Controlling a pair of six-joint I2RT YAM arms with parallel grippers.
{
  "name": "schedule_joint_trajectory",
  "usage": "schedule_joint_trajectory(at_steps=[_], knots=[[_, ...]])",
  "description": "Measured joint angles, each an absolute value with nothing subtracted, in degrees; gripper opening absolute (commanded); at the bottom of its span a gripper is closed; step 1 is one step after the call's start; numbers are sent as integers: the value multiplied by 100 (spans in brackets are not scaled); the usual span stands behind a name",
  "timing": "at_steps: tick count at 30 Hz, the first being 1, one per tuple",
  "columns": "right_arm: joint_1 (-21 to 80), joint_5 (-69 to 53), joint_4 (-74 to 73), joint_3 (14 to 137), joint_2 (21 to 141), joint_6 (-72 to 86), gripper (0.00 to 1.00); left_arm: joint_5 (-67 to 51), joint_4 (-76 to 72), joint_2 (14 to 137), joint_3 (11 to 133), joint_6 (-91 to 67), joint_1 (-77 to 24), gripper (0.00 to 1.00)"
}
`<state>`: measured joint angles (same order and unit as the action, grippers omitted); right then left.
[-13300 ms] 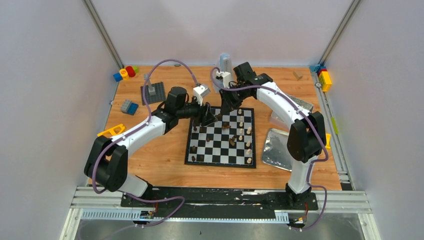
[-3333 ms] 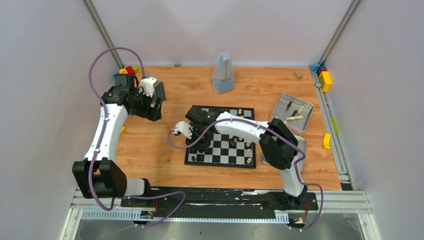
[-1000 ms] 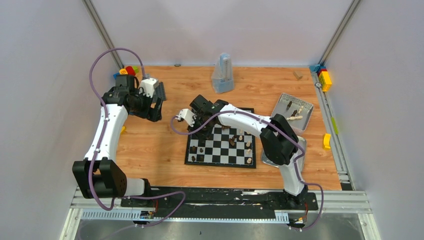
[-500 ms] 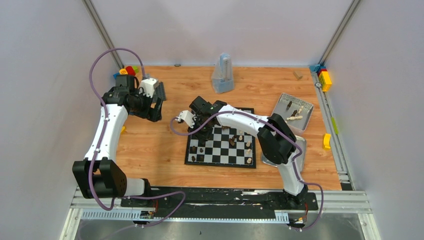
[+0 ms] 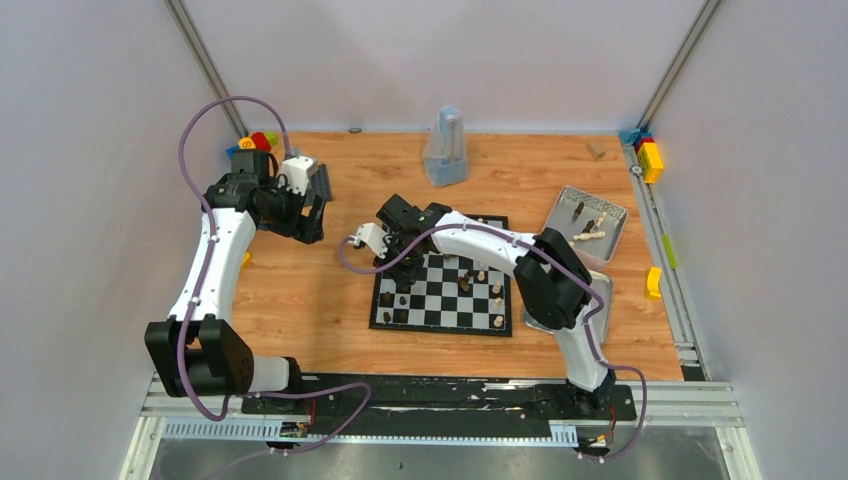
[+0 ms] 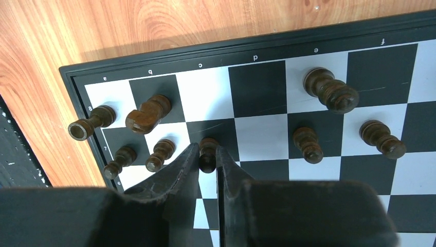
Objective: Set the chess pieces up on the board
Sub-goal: Move the chess piece to the chessboard.
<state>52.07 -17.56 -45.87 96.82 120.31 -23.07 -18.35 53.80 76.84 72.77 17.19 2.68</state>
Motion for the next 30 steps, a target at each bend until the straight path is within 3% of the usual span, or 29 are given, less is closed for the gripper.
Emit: schedule_joint_trajectory(at_steps=[10, 21, 30], knots=[[5207, -1647, -4604, 9682, 12022, -2241, 48, -1835, 5380, 7684, 7277, 1719, 272, 95], [4936, -1529, -4576, 9625, 11109, -2189, 48, -1835, 5382, 7684, 7277, 1719, 272, 95], [3800, -1566, -4405, 8978, 10665, -1992, 45, -1837, 5382, 7684, 7277, 1719, 272, 95]])
